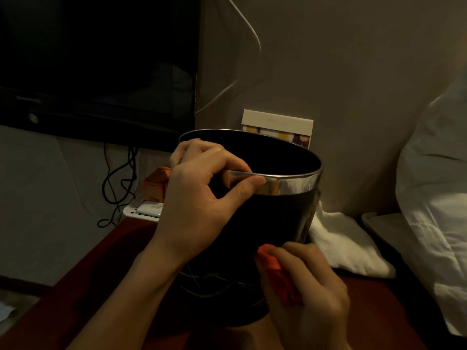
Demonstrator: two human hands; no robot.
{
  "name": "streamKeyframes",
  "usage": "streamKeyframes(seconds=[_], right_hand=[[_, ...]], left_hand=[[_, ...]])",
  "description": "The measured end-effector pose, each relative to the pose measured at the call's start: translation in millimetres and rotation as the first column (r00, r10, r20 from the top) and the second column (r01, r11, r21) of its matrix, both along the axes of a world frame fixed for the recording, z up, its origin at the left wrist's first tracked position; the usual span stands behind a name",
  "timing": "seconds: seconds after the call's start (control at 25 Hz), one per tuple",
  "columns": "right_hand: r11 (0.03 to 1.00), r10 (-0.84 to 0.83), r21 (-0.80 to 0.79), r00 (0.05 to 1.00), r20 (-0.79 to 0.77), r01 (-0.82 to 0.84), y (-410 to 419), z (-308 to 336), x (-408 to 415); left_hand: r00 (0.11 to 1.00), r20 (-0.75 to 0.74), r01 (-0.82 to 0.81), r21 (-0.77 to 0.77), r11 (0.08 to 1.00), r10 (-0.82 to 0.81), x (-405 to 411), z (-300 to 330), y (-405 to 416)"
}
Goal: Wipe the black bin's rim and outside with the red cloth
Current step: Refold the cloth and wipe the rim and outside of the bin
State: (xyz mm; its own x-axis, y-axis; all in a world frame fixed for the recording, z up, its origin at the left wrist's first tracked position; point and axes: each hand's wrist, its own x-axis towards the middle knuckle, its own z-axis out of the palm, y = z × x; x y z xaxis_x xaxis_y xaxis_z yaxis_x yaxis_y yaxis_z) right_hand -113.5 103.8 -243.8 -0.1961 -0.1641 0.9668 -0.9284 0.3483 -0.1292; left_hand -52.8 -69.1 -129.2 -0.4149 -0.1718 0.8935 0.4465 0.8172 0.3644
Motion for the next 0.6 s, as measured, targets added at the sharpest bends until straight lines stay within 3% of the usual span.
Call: streamKeyframes(seconds=[0.2,0.44,0.6], right_hand=[[0.996,0.064,0.054,0.997,0.032,-0.066,-8,-15,2],[0.994,0.059,-0.096,0.991,0.120,-0.048,8,40,-4],[0.999,0.051,-0.006,0.996,0.073,-0.051,0,36,3]], left_hand=[[1.000,-0.018,0.011,-0.003,1.000,-0.011,1,-1,-1],[1.000,-0.024,-0.005,0.007,1.000,0.005,-2,-1,2],[0.999,-0.035,-0.013,0.018,1.000,0.014,-2,-1,2]])
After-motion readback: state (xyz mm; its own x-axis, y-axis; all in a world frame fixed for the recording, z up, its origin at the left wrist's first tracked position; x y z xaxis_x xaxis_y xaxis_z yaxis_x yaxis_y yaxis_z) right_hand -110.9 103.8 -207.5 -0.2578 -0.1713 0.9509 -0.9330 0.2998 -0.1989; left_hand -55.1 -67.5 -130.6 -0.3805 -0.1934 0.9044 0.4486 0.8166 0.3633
